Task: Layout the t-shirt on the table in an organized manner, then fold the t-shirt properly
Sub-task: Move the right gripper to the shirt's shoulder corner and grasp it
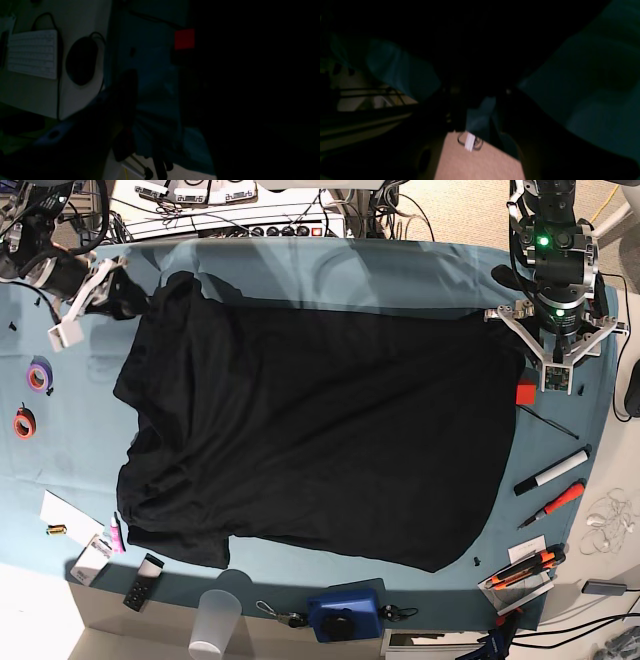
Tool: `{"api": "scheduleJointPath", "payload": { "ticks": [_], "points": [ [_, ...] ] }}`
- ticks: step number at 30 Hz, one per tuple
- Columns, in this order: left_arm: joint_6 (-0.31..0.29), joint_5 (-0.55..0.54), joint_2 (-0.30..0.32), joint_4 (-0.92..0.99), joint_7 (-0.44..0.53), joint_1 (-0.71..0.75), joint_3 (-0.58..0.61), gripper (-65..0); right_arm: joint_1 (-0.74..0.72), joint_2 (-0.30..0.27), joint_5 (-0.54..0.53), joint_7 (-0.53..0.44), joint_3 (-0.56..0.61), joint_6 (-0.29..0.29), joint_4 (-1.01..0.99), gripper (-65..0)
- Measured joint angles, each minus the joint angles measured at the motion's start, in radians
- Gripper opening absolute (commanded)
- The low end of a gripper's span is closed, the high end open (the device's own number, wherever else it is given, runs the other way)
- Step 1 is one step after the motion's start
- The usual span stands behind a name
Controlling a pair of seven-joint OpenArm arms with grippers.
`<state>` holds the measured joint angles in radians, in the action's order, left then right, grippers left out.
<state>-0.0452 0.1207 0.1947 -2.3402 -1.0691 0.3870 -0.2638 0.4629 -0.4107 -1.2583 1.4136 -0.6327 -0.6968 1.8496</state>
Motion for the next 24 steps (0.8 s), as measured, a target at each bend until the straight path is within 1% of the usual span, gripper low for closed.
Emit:
{"api": "scheduleJointPath", "payload": {
  "ticks": [2,3,6,8,10,11,12,13,14,17,19,21,23,24],
  "points": [
    [0.000,-0.001,0.000,0.000,0.000,0.000,0.000,-37.5,0.003,0.000,0.004,0.000,0.035,0.000,0.000,-45.3],
    [0.000,-0.001,0.000,0.000,0.000,0.000,0.000,-37.5,0.006,0.001,0.029,-0.002,0.058,0.000,0.000,-45.3],
    [0.000,-0.001,-0.001,0.000,0.000,0.000,0.000,-37.5,0.005,0.001,0.122,-0.001,0.148,0.000,0.000,-45.3],
    [0.000,-0.001,0.000,0.000,0.000,0.000,0.000,-37.5,0.005,0.002,0.206,-0.004,0.213,0.000,0.000,-45.3],
    [0.000,-0.001,0.000,0.000,0.000,0.000,0.000,-37.5,0.006,0.002,0.268,-0.004,0.256,0.000,0.000,-45.8],
    [0.000,-0.001,-0.001,0.000,0.000,0.000,0.000,-37.5,0.006,0.002,0.293,-0.026,0.270,0.000,0.000,-49.3],
    [0.000,-0.001,-0.001,0.000,0.000,0.000,0.000,-37.5,0.008,0.001,0.301,-0.055,0.280,0.001,0.000,-55.3],
    [0.000,-0.001,-0.001,0.000,0.000,0.000,0.000,-37.5,0.005,0.002,0.299,-0.063,0.286,0.004,0.000,-62.6],
    [0.000,-0.001,-0.001,0.000,0.000,0.000,0.000,-37.5,0.002,0.002,0.296,-0.061,0.287,0.023,0.000,-65.0],
    [0.000,-0.001,-0.001,0.000,0.000,0.000,0.000,-37.5,0.000,0.002,0.289,-0.064,0.279,0.019,0.019,-65.0],
    [0.000,-0.002,-0.001,0.000,0.000,0.000,0.000,-37.5,-0.003,0.002,0.261,-0.063,0.258,0.000,0.063,-65.0],
    [0.000,-0.002,-0.001,0.000,0.000,0.000,0.000,-37.5,-0.036,0.003,0.260,-0.066,0.225,0.000,0.108,-65.0],
    [0.000,-0.002,0.000,0.000,0.001,0.000,0.000,-37.5,-0.089,0.005,0.259,-0.110,0.175,0.000,0.119,-65.0],
    [0.000,-0.006,-0.001,0.000,0.001,0.000,0.000,-37.5,-0.116,0.004,0.290,-0.141,0.146,-0.001,0.118,-65.0]
  ]
}}
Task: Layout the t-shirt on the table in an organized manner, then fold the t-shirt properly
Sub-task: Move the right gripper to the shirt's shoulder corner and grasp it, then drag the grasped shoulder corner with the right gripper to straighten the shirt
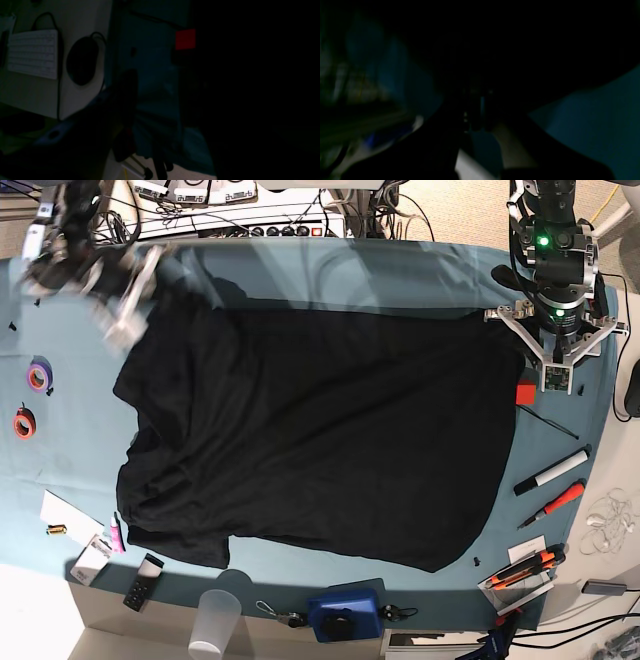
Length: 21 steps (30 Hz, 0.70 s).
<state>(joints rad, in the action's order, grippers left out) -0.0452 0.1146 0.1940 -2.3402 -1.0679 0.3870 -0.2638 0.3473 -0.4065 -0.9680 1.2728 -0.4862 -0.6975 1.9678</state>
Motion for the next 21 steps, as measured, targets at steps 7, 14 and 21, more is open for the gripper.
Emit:
{"api": "scheduleJointPath", "payload": {
  "ticks": [7,14,21],
  "points": [
    [0.000,-0.029,0.000,0.000,0.000,0.000,0.000,-37.5,-0.142,0.002,0.043,-0.057,-0.063,-0.003,-0.238,-65.0],
    [0.000,-0.029,0.000,0.000,0.003,0.000,0.000,-37.5,-0.247,0.003,-0.028,0.030,-0.063,0.001,-0.447,-65.0],
    [0.000,-0.055,0.000,0.000,0.003,0.000,0.000,-37.5,-0.268,0.003,-0.198,0.048,-0.063,0.001,-0.448,-60.9]
  ]
}}
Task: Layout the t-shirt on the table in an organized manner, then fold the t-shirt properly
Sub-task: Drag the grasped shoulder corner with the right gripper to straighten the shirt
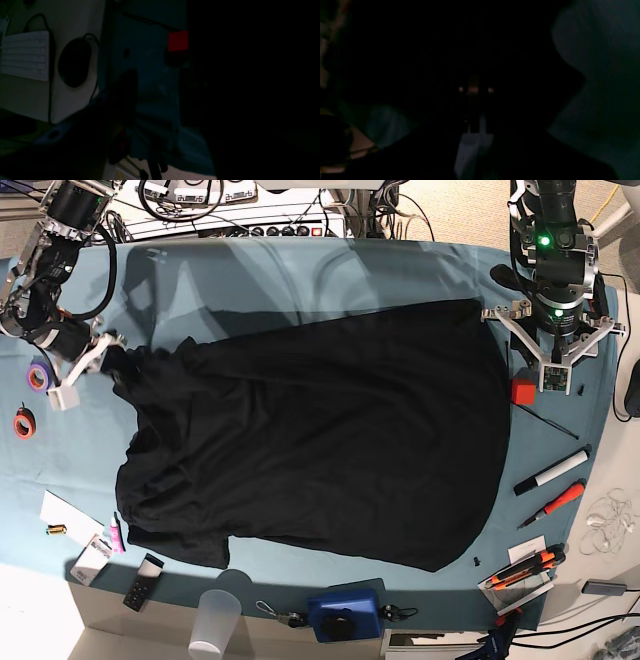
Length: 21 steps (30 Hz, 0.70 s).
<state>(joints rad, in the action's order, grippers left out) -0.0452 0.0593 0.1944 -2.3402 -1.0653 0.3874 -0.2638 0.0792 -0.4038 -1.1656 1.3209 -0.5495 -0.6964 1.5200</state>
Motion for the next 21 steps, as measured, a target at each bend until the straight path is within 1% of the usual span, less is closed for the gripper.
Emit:
{"api": "scheduleJointPath", "payload": {
  "ticks": [4,6,8,11,16,18,20,21],
  "points": [
    [0.000,-0.057,0.000,0.000,0.000,0.000,0.000,-37.5,-0.066,0.000,0.003,0.010,0.000,0.000,0.000,-63.8],
    [0.000,-0.094,0.000,0.000,0.001,0.000,0.000,-37.5,-0.118,0.000,0.029,0.005,0.000,0.000,0.000,-65.0],
    [0.000,-0.132,0.000,0.000,0.001,0.000,0.000,-37.5,-0.171,0.000,0.111,-0.042,0.002,0.000,0.000,-65.0],
    [0.000,-0.153,0.000,0.000,0.000,0.000,0.000,-37.5,-0.230,-0.005,0.219,-0.114,0.031,0.002,0.000,-65.0],
    [0.000,-0.154,0.000,0.000,0.000,0.000,0.000,-37.5,-0.251,-0.004,0.368,-0.111,0.194,0.000,0.000,-65.0],
    [0.000,-0.154,0.000,0.000,0.000,0.000,0.000,-37.5,-0.249,-0.003,0.428,-0.090,0.259,0.000,0.000,-58.2],
    [0.000,-0.154,0.000,0.000,0.000,0.000,0.000,-37.5,-0.248,-0.003,0.467,-0.092,0.307,0.000,0.000,-48.5],
    [0.000,-0.154,0.000,0.000,0.000,0.000,0.000,-37.5,-0.248,-0.003,0.492,-0.102,0.325,-0.001,0.000,-44.7]
  ]
}}
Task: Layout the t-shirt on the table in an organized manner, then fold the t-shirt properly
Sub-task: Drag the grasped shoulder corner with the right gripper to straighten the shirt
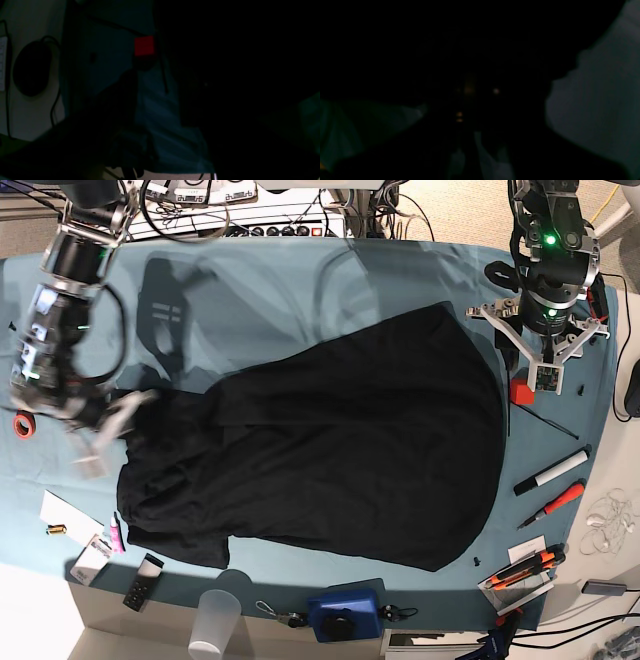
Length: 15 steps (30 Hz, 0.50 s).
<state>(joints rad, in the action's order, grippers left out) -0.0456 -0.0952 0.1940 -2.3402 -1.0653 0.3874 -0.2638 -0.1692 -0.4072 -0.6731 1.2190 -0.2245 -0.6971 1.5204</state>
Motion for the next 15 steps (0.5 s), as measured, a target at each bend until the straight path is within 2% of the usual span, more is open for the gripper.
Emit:
{"api": "scheduleJointPath", "payload": {
  "ticks": [2,6,7,9,12,15],
  "points": [
    [0.000,0.000,0.000,0.000,0.000,0.000,0.000,-37.5,-0.003,0.000,0.036,-0.023,0.025,0.000,0.000,-42.8],
    [0.000,0.000,0.000,0.000,0.000,0.000,0.000,-37.5,-0.052,0.000,0.037,-0.192,0.030,0.000,-0.002,-42.9],
    [0.000,0.000,0.000,0.000,0.000,0.000,0.000,-37.5,-0.087,-0.001,0.030,-0.208,0.029,0.000,-0.002,-42.9],
    [0.000,0.000,0.000,0.000,0.000,0.000,0.000,-37.5,-0.167,-0.003,-0.029,-0.169,0.029,0.001,0.000,-42.9],
    [0.000,0.000,0.000,0.000,0.000,0.000,0.000,-37.5,-0.259,-0.003,-0.141,-0.043,0.029,0.000,0.002,-42.9],
    [0.000,0.000,0.000,0.000,0.000,0.000,0.000,-37.5,-0.307,-0.002,-0.184,0.031,0.017,0.000,0.002,-42.9]
  ]
}}
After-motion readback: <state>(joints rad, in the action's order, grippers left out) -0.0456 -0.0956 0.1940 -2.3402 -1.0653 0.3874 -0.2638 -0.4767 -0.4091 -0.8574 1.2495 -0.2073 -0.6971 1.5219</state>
